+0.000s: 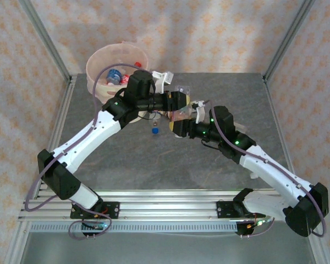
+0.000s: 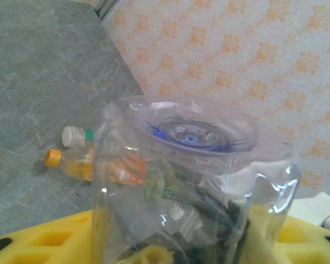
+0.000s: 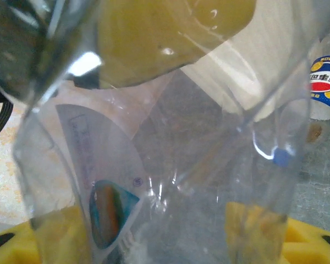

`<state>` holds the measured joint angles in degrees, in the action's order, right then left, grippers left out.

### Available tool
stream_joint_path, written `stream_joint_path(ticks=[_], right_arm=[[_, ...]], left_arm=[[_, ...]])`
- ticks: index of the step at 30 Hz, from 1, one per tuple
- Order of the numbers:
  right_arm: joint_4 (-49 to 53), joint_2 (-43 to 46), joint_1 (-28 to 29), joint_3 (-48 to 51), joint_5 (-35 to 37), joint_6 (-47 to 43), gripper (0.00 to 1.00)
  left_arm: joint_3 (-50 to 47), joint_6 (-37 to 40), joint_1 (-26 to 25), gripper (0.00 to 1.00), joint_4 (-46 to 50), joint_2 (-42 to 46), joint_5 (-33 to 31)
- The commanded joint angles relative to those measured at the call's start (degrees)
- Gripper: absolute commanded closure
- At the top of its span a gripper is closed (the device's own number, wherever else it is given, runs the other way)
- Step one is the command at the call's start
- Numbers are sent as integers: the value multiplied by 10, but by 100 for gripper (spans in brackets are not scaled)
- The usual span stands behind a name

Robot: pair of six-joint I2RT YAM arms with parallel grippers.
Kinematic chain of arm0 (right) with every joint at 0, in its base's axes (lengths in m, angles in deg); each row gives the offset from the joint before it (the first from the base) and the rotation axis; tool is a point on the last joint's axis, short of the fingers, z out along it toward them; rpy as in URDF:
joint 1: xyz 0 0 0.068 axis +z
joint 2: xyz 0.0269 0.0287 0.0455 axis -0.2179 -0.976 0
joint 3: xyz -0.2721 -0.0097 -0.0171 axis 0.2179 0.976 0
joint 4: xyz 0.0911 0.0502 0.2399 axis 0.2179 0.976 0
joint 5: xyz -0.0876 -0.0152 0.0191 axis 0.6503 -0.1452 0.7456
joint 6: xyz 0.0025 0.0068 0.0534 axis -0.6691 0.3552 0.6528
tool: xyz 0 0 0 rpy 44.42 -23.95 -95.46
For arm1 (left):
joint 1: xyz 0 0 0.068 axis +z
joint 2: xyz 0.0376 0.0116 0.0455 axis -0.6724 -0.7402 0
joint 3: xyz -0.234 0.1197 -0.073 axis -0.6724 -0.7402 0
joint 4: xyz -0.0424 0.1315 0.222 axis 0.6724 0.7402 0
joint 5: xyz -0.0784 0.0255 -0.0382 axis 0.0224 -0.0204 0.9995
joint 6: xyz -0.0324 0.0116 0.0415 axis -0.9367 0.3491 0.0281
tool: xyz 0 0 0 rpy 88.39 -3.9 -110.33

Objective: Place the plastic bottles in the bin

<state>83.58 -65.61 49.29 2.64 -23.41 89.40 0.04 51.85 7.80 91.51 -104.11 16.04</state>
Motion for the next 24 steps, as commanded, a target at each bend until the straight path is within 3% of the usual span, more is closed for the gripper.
stream_joint_path(ticks=[1,6,11,14,20,24], right_arm=[[-13,1,6,-19,-5,-2,57],[-1,4,6,-22,0,-3,49],[47,20,6,-31,33,-13,27],[79,40,7,-37,52,-20,1],[135,95,6,-39,125,-21,1],[194,116,7,-49,224,2,1]], left_arm=[[23,10,-6,51,-1,8,-3],[24,22,-6,54,10,17,-23],[43,55,-4,55,42,22,-57],[71,93,4,55,79,28,-93],[151,169,45,55,144,30,-171],[214,218,96,57,164,22,-198]])
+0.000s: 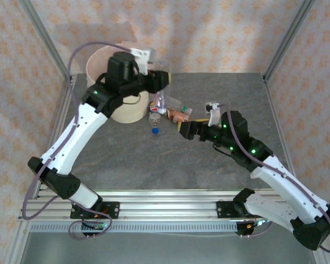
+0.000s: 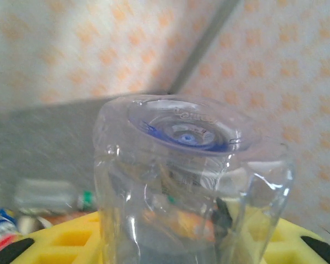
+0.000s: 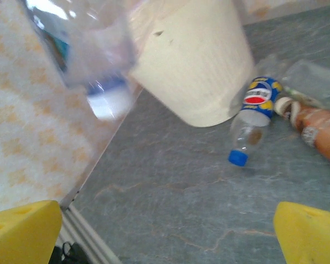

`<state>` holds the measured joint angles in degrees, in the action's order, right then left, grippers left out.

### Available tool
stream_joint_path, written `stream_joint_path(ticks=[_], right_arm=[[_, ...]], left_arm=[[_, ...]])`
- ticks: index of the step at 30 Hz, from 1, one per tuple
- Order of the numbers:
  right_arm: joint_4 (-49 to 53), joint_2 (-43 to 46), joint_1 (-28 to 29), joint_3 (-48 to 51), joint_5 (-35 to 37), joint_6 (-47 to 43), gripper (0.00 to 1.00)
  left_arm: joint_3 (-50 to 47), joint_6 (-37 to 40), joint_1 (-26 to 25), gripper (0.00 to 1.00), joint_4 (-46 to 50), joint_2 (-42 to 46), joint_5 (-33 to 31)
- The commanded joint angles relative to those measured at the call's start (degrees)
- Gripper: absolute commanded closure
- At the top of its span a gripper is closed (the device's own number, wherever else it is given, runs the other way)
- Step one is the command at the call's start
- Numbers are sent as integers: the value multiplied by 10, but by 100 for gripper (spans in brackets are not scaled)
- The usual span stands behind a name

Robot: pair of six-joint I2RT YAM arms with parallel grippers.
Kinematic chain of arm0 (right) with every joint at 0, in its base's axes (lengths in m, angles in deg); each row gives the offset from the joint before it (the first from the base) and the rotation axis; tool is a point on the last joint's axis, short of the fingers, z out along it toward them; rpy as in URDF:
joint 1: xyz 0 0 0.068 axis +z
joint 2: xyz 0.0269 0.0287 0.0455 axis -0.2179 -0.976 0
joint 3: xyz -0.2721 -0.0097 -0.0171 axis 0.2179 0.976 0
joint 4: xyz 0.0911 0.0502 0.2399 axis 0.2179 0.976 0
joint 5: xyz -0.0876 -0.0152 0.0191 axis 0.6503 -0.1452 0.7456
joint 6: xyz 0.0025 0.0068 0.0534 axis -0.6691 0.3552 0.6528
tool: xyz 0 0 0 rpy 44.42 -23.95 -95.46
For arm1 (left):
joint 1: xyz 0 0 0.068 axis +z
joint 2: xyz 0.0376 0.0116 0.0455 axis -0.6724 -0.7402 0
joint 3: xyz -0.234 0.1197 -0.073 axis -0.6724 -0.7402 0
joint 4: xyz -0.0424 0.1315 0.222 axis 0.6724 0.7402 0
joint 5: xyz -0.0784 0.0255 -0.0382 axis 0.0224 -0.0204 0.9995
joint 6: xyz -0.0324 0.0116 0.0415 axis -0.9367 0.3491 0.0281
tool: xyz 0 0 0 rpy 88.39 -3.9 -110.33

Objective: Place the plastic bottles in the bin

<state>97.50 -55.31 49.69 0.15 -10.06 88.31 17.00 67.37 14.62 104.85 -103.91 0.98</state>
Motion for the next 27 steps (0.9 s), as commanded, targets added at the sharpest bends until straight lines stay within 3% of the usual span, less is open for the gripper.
stream_joint_path(ticks=[1,4,14,27], right_arm=[[71,14,3,-27,119,18,1],[110,13,3,-39,176,31,1],[133,6,3,-50,220,49,1],[288,-51,-5,-127,341,120,1]], left_arm=[[66,78,43,56,37,15,-55],[128,129,76,57,55,-6,-94],[282,288,131,57,104,-109,-207],[383,405,187,55,148,-277,-261]])
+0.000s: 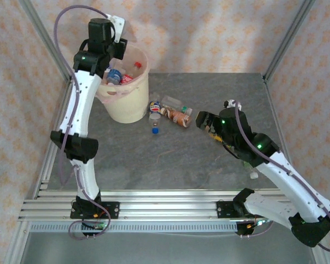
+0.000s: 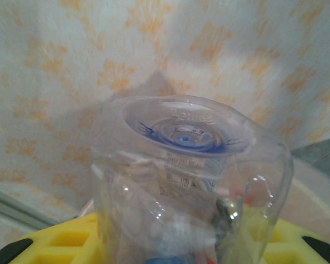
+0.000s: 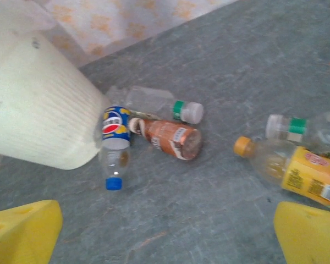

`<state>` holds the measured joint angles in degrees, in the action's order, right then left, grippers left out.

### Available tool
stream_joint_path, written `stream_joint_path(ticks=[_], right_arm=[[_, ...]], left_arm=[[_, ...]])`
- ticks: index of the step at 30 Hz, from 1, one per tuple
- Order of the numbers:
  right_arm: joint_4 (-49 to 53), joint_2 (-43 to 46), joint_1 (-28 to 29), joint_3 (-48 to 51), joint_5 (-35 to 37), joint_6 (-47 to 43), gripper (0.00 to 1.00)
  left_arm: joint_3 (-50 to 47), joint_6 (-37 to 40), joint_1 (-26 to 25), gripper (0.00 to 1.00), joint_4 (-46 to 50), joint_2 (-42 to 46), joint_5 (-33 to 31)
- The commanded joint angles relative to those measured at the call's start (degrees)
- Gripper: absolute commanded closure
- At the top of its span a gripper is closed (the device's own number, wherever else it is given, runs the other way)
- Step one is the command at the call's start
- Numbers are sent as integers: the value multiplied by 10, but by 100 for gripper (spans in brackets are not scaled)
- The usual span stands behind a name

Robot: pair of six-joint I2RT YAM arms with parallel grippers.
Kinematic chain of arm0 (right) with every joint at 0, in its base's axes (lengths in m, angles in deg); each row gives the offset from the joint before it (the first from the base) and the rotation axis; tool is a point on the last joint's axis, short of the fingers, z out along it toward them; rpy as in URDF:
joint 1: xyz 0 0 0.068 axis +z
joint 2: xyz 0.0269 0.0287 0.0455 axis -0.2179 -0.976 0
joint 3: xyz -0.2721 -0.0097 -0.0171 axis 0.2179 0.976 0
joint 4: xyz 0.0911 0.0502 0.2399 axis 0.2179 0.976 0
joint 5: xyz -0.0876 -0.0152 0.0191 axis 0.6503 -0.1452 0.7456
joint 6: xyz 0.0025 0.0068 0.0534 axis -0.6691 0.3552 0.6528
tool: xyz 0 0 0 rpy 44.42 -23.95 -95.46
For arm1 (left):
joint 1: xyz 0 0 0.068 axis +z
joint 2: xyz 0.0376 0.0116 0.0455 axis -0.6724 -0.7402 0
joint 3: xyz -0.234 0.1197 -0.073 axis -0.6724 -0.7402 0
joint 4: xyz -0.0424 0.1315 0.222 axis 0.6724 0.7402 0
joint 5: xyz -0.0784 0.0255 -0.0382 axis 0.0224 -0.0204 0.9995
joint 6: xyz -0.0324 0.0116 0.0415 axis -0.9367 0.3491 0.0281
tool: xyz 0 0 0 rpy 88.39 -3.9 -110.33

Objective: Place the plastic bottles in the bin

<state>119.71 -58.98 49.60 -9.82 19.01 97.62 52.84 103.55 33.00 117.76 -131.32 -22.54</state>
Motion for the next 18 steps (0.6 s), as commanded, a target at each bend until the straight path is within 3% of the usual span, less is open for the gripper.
stream_joint_path(ticks=[1,13,18], right_arm=[[78,-20,-10,-34,54,28,1],[113,-47,-163,-22,-32,20,1],[104,-76,-239,-18,-96,-3,1]], left_arm=[[25,51,3,54,19,-9,-32],[35,114,3,54,48,-61,-102],[32,145,3,47,64,-76,-141]])
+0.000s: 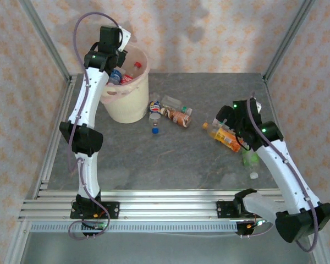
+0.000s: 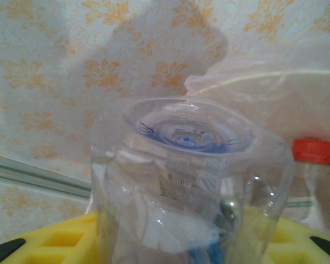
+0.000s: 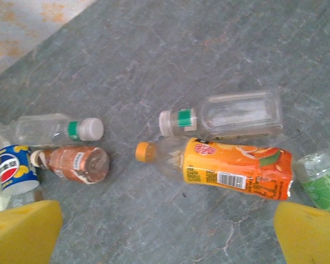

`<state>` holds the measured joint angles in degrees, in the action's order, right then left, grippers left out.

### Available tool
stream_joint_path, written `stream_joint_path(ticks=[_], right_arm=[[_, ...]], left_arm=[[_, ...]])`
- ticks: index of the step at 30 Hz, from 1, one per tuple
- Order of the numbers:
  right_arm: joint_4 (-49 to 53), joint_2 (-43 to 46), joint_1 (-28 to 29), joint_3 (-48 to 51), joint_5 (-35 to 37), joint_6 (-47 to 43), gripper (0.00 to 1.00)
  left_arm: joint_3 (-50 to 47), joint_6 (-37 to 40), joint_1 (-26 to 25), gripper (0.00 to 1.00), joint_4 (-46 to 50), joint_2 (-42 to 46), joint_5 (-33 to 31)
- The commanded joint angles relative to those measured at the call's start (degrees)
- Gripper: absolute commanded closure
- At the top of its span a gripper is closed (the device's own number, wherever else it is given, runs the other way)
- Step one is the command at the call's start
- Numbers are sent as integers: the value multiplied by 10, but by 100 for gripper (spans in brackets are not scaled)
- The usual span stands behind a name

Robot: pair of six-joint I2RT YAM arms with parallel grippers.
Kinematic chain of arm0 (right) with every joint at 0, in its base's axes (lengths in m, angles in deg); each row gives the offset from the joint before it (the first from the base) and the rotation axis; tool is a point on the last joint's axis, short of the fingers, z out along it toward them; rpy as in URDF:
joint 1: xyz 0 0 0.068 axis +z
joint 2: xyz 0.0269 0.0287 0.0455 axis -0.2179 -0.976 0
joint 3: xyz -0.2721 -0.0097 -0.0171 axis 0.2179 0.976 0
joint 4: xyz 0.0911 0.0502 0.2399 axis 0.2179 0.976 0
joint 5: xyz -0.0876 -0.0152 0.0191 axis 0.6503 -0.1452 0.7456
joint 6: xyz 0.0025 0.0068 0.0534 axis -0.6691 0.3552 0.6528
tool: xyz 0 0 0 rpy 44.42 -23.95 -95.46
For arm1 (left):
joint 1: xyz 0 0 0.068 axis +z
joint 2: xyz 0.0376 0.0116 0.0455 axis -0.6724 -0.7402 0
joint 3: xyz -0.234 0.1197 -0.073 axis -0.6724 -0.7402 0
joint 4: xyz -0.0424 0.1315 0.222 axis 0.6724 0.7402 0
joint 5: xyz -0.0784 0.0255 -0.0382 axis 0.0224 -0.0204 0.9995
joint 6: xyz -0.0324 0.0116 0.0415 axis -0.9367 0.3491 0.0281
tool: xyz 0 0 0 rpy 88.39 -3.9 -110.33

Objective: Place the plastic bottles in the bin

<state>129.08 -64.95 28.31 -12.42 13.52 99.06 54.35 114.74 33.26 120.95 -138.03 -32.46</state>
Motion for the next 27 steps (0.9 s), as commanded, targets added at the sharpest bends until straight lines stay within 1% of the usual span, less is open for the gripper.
stream_joint_path(ticks=[1,4,8,10,12,13,15,21,24,27], right_arm=[[8,-24,-38,8,-52,-21,1],[4,-55,-72,7,-77,-33,1],[7,-89,-103,9,-71,-39,1],[9,-93,-120,13,-69,-37,1],[17,-92,-138,18,-49,-33,1],[22,-91,-145,20,-39,-32,1],[33,-86,-161,27,-20,-27,1],[56,-57,-217,58,17,-16,1],[62,-38,-252,77,19,-16,1],[57,-23,-295,97,-6,-22,1]], left_arm=[[15,37,0,45,35,-11,-45],[7,49,0,40,38,-13,-55],[6,52,0,32,42,-13,-58],[7,52,0,24,44,-10,-57],[8,49,0,14,46,-6,-55],[8,47,0,12,48,-3,-51],[8,40,0,10,49,4,-39],[8,5,0,10,48,26,-2],[7,-23,0,9,50,41,19],[2,-57,0,7,53,64,43]])
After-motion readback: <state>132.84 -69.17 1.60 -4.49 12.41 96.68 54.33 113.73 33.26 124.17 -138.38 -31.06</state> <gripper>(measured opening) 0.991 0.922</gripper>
